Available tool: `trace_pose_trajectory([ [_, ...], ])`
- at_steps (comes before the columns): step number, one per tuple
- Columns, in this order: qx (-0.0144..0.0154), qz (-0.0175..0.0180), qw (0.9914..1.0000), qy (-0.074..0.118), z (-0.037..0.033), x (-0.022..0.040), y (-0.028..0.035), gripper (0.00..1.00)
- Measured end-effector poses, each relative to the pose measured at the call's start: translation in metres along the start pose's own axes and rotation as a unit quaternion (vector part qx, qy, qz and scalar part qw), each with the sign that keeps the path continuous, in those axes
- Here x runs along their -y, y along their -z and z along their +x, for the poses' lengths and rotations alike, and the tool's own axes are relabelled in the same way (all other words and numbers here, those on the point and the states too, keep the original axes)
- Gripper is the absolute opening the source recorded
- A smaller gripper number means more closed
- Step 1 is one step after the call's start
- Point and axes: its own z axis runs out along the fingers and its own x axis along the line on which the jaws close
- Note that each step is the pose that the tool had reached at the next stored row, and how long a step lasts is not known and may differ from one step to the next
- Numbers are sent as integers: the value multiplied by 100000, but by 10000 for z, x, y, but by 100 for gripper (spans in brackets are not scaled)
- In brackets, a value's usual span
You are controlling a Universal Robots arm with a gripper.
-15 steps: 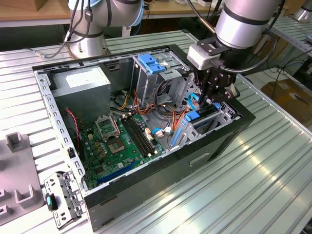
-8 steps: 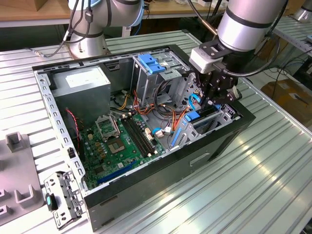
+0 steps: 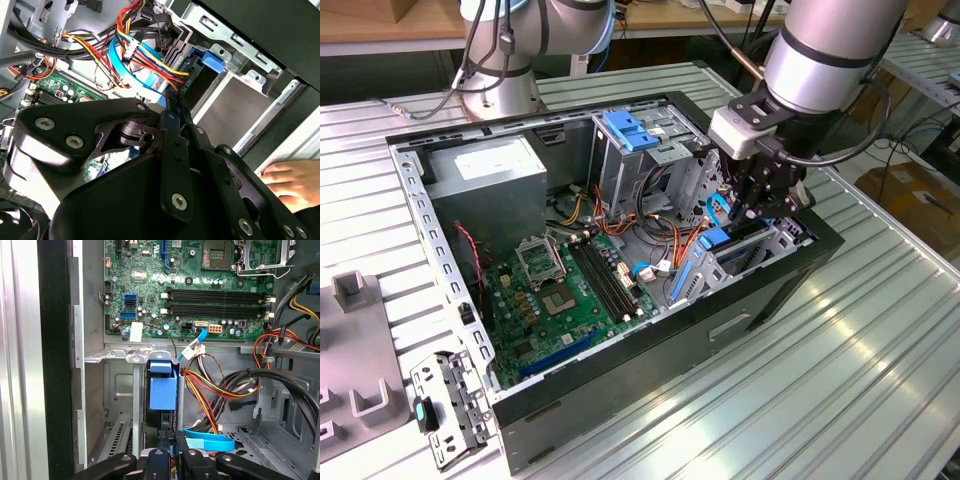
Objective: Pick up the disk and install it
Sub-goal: 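Insert the second disk wire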
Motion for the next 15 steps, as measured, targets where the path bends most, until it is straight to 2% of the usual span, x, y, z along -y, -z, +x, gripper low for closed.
trace_pose_trajectory([
  [5,66,6,100000,-10,1,-5,-42,16],
  [10,98,4,100000,-11,1,-5,-47,16],
  [11,106,6,100000,-9,1,-5,-48,17],
  [12,114,9,100000,-14,1,-5,-48,24],
  [14,210,17,100000,-17,0,1,-20,24],
  [15,159,4,100000,-17,0,12,29,24],
])
